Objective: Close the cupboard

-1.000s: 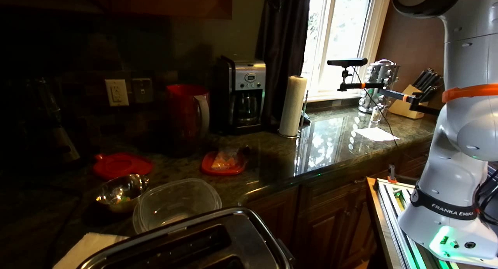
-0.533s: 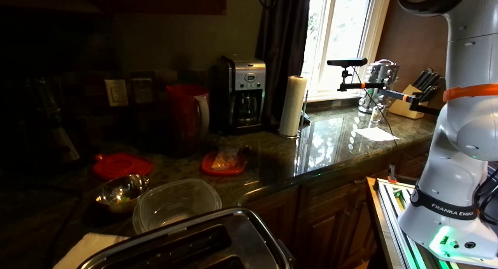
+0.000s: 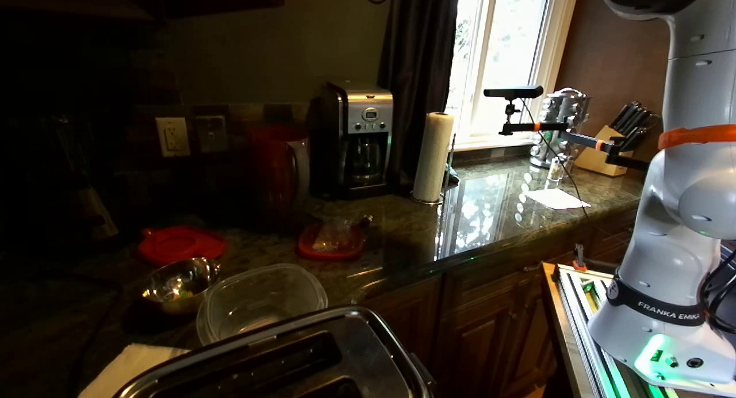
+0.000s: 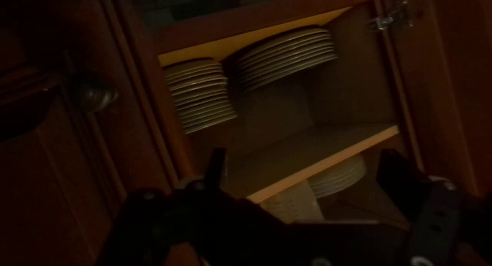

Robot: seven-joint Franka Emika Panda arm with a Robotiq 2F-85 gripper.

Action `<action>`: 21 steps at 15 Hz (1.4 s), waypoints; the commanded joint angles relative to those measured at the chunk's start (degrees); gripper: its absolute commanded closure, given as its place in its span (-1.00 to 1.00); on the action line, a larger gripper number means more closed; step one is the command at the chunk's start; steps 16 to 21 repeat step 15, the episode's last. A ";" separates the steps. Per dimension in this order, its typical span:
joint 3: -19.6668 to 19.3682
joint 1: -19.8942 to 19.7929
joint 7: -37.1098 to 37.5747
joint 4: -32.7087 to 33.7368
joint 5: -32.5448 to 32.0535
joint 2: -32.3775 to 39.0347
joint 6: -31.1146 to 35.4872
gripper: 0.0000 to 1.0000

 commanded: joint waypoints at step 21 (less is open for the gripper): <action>-5.28 -4.22 -0.16 0.16 -18.10 -6.89 18.09 -1.00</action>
